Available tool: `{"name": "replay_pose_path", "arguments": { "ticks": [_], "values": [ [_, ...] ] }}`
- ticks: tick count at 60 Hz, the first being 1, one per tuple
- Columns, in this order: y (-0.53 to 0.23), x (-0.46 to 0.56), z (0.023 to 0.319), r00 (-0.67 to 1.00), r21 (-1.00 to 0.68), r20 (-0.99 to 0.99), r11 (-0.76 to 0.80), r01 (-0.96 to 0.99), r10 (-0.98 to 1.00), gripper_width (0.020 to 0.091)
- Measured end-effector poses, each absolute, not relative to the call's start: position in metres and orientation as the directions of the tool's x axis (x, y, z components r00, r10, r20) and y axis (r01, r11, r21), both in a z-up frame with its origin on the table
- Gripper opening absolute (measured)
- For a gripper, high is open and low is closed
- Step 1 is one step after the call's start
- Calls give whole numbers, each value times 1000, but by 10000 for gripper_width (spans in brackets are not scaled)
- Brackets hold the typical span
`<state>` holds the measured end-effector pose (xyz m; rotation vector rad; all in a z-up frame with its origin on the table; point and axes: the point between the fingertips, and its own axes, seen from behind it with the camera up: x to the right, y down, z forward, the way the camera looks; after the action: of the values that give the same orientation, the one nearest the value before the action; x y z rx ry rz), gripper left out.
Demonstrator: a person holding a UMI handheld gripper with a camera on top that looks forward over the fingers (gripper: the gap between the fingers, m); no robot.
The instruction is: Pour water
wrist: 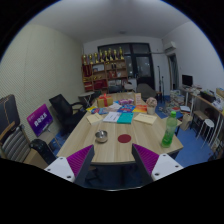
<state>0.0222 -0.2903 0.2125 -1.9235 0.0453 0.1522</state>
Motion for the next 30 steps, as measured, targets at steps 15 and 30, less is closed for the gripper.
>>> {"name": "replay_pose_path", "arguments": {
  "ticks": [15,30],
  "values": [
    [-272,73,200,989,-943,-144,-299,-147,-31,807],
    [-216,206,154,988,-968,21,-250,-18,-154,815]
  ]
}}
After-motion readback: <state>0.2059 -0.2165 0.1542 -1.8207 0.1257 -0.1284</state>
